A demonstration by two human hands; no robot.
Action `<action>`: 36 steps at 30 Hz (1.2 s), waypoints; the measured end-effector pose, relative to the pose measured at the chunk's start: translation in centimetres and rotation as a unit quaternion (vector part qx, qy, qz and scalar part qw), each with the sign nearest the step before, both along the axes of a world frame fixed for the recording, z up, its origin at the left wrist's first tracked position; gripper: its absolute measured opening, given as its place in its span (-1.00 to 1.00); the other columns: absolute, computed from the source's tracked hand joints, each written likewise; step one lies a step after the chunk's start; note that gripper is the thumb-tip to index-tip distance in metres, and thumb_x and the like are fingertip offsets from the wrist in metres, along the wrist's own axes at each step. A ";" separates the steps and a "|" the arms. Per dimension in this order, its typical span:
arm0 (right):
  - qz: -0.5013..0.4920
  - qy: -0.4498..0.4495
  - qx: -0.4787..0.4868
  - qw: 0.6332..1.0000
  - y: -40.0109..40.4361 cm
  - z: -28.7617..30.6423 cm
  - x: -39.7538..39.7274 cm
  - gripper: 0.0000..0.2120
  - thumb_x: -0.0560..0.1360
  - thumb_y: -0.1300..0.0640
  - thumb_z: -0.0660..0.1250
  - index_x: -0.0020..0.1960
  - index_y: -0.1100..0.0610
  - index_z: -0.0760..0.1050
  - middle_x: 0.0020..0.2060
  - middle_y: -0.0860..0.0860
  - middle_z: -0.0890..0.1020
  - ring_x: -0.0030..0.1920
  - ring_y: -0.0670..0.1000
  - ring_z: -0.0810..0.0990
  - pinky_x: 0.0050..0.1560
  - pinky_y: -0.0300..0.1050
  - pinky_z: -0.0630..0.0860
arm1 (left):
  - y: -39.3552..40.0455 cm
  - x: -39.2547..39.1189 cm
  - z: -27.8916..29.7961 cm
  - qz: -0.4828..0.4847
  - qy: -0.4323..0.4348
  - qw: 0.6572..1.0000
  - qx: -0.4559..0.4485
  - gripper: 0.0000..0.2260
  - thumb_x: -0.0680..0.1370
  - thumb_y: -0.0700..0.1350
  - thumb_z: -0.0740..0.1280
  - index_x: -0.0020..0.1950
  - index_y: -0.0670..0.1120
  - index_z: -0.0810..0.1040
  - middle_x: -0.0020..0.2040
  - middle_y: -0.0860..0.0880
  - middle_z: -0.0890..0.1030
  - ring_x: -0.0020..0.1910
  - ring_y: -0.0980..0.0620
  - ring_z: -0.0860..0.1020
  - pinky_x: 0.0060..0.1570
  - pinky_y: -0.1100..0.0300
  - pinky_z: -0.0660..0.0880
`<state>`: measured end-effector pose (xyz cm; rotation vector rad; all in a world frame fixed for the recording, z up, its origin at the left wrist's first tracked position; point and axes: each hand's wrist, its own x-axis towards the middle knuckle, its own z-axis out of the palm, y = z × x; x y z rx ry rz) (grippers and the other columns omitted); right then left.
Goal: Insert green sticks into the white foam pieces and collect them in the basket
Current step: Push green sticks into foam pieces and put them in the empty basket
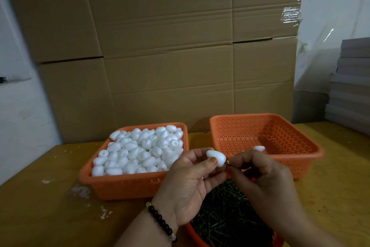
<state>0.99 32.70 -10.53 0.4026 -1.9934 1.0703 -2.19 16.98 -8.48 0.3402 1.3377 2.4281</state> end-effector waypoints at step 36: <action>0.026 -0.067 -0.022 0.997 0.1 0.2 0.1 -0.81 0.39 0.30 0.48 -0.16 0.02 0.60 -0.28 -0.15 0.66 -0.27 -0.13 0.64 -0.28 -0.19 0.56 | -0.1 0.0 -0.1 -0.002 -0.003 1.000 0.002 -0.71 0.39 -0.31 0.38 0.10 -0.27 0.55 -0.08 -0.19 0.66 -0.17 -0.02 0.64 -0.17 0.15 0.61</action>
